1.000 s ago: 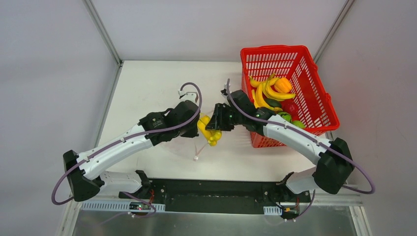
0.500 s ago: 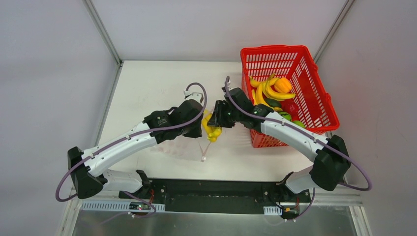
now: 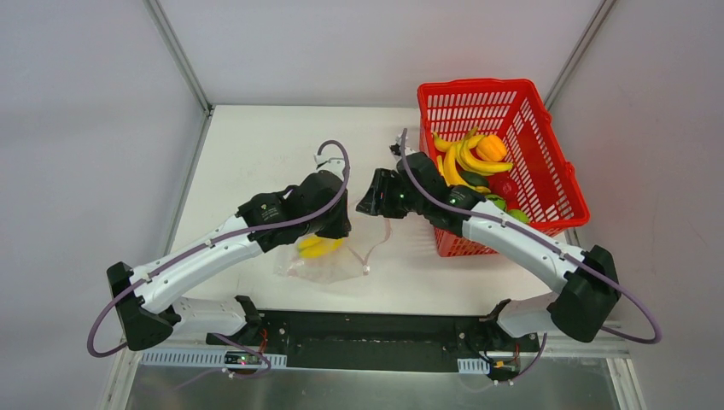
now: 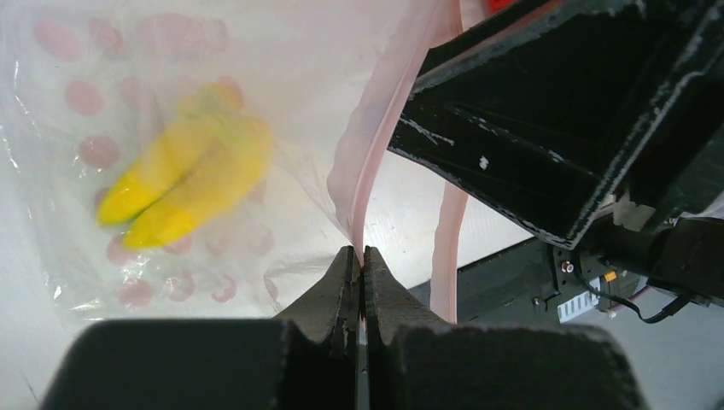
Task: Place the food in the zip-top bag and seal the zipper
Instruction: Place the fake fruit in the zipper food storage bag.
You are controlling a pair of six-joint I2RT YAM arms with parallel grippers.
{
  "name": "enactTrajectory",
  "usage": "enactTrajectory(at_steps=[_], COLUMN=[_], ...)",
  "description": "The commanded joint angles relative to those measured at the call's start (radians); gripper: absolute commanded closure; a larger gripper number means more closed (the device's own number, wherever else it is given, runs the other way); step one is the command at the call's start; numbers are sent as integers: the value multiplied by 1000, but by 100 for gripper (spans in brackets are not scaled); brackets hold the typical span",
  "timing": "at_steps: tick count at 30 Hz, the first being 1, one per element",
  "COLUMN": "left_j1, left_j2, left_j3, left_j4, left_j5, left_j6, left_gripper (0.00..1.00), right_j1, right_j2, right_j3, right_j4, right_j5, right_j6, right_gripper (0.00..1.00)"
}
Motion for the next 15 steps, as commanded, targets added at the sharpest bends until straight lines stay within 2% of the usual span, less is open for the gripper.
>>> enactTrajectory(at_steps=[1,8,12,15], left_j1=[-7,-6,-4,-4], left_j2=[-25,-57,-75,-87], left_j3=[39,37,26,18], left_j4=[-18,-59,-49,-33], left_j5=[-30,-135,-148,-143], left_j6=[-26,-42,-39,-28], left_gripper=[100,100,100,100], right_j1=[3,4,4,2], right_j2=[-73,-251,-391,-480], right_j3=[-34,-91,-134,-139], right_j4=[54,137,152,142], right_j5=[-45,-153,-48,92], right_j6=[-1,-54,-105,-192], right_gripper=[51,49,47,36])
